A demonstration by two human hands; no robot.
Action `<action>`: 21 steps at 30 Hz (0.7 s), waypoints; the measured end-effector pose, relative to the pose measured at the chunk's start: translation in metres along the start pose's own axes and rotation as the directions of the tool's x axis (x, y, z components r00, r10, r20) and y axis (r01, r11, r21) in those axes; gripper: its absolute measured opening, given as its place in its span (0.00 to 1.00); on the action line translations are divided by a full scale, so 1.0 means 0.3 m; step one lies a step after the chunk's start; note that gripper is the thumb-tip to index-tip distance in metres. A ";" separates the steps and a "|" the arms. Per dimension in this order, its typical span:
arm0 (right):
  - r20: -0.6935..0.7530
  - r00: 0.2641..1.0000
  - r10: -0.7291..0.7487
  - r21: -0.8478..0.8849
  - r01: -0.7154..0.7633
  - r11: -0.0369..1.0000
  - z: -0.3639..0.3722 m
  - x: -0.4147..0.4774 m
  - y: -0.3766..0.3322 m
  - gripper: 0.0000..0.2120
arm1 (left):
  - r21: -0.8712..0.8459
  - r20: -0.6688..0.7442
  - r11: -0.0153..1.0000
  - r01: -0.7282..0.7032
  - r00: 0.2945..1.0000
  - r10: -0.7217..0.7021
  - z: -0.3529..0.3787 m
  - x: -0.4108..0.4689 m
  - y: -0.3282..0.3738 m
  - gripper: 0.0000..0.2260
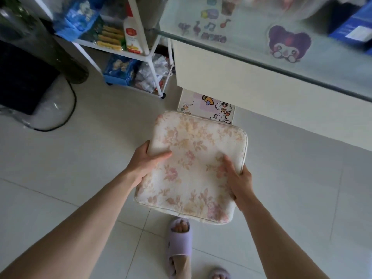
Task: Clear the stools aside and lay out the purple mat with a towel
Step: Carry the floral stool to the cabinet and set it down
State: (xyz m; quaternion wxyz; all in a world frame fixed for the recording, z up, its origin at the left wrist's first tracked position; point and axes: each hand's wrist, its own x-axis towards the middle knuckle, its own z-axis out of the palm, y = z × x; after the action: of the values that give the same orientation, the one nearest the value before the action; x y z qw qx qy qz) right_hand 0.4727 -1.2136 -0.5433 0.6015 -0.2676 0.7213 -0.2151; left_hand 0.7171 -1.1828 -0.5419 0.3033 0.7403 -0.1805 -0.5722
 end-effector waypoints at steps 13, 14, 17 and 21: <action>-0.028 1.000 0.012 0.042 -0.011 0.999 0.101 0.117 -0.018 0.19 | 0.032 0.076 0.999 -0.028 0.997 0.025 -0.040 0.188 0.030 0.20; -0.025 1.000 0.014 0.045 -0.013 0.999 0.105 0.120 -0.020 0.18 | 0.038 0.078 0.999 -0.031 0.997 0.028 -0.041 0.196 0.032 0.19; -0.020 1.000 0.021 0.044 -0.020 0.999 0.111 0.138 -0.010 0.16 | 0.062 0.086 0.998 -0.033 0.996 0.028 -0.039 0.219 0.030 0.18; -0.019 0.999 0.039 0.047 -0.039 0.998 0.117 0.163 0.015 0.14 | 0.082 0.095 0.996 -0.032 0.995 0.025 -0.037 0.249 0.011 0.17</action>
State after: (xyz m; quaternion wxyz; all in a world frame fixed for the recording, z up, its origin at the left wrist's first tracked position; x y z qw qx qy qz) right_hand 0.5001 -1.2413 -0.5893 0.6046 -0.2372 0.7271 -0.2228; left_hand 0.7491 -1.2286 -0.5931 0.2717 0.7220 -0.2287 -0.5938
